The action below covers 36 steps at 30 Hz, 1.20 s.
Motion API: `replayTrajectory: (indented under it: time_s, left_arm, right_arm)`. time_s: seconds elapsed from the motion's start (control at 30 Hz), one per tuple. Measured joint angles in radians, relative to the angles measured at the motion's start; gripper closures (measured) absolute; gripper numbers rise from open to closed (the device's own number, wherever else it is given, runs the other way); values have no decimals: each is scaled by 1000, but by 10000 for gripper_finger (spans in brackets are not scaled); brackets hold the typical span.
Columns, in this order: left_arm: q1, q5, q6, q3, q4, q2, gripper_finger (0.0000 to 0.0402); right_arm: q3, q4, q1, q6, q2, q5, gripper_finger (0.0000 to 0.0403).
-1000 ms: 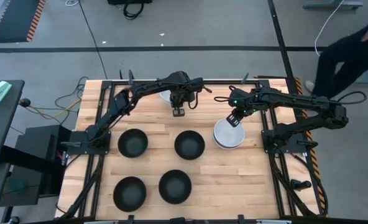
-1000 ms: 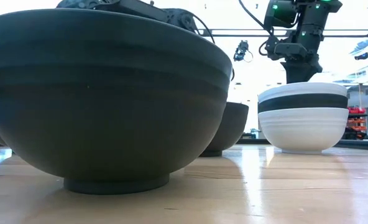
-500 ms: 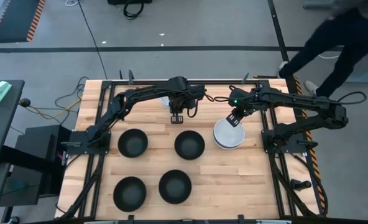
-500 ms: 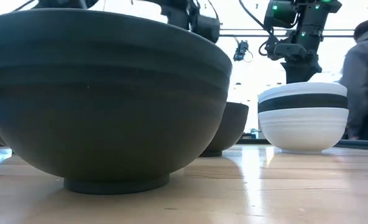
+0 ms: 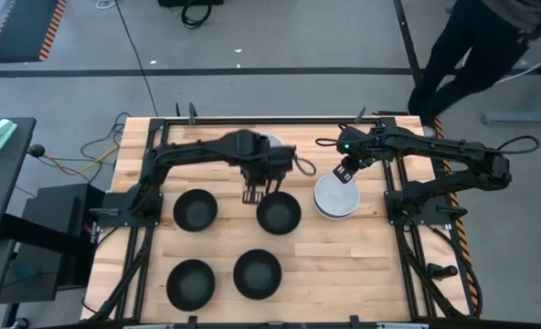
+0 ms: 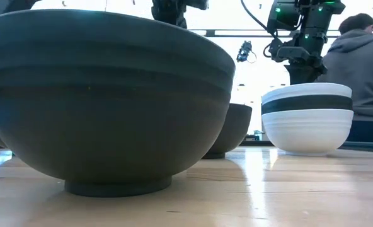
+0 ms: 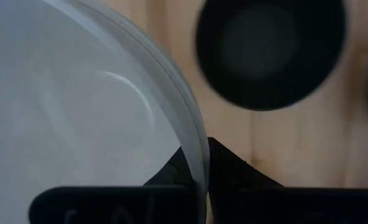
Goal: Nest bowls inside each other
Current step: Stack the stacked white bowls on top of the black bowl
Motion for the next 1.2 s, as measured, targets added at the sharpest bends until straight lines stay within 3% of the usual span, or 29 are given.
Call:
replayTrajectory:
  time_s: [0.6,0.9,1.2]
  left_arm:
    - [-223,68,-30,0,21,29,382]
    - [-239,111,-5,-16,33,140,382]
    - [-220,52,23,-17,56,196,382]
  right_arm:
    - [0,0,0,1,0,-3,303]
    - [0,0,2,-3,0,-3,303]
    - [0,1,2,-3,0,-3,303]
